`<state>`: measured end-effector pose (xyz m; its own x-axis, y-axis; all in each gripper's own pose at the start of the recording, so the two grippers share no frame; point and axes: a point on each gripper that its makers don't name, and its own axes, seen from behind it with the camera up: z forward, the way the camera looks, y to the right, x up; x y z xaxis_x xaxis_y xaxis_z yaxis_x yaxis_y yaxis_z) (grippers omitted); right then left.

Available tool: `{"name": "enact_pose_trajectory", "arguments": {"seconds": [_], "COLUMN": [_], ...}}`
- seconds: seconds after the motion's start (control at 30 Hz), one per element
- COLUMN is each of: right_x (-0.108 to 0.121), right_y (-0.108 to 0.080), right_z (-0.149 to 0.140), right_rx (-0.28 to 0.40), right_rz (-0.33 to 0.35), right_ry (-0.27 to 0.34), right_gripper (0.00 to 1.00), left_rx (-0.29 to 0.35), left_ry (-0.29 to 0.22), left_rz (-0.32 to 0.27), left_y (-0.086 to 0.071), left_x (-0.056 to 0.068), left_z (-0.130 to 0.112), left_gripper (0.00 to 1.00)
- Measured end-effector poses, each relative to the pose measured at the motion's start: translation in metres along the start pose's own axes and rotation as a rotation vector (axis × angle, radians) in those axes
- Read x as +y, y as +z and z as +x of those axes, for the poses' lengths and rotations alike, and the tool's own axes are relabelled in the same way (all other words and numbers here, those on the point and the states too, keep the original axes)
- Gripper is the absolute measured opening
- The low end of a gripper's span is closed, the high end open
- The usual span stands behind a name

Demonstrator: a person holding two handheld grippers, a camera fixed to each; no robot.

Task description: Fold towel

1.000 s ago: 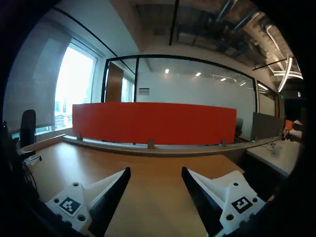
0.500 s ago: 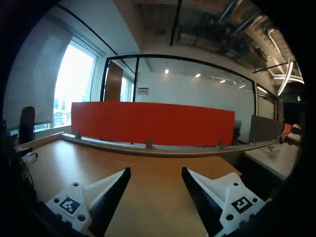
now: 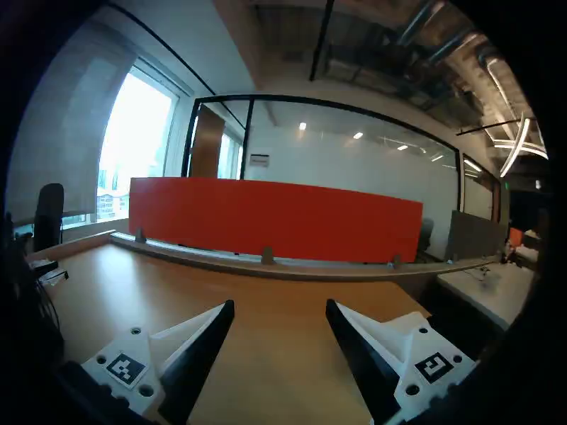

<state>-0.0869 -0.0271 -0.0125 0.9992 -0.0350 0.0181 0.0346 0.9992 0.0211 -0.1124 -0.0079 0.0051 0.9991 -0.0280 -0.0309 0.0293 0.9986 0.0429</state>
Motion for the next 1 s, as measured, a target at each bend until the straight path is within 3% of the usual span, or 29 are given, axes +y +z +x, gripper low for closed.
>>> {"name": "enact_pose_trajectory", "arguments": {"seconds": [0.43, 0.8, 1.0], "right_x": [0.003, 0.024, 0.035], "right_y": [0.002, 0.010, 0.012], "right_z": [0.005, 0.010, -0.006], "right_rx": [0.021, 0.073, 0.086], "right_rz": [-0.001, -0.026, -0.032], "right_ry": [0.005, 0.018, 0.034], "right_gripper": [1.00, 1.00, 1.00], "left_rx": [-0.002, -0.002, -0.002], "left_ry": [0.001, 0.001, 0.001], "left_rz": [-0.004, -0.004, -0.004], "left_y": [0.001, 0.002, 0.002], "left_x": [0.001, 0.001, 0.001], "left_z": [0.000, -0.001, -0.001], "left_gripper": [0.98, 0.98, 0.98]}}
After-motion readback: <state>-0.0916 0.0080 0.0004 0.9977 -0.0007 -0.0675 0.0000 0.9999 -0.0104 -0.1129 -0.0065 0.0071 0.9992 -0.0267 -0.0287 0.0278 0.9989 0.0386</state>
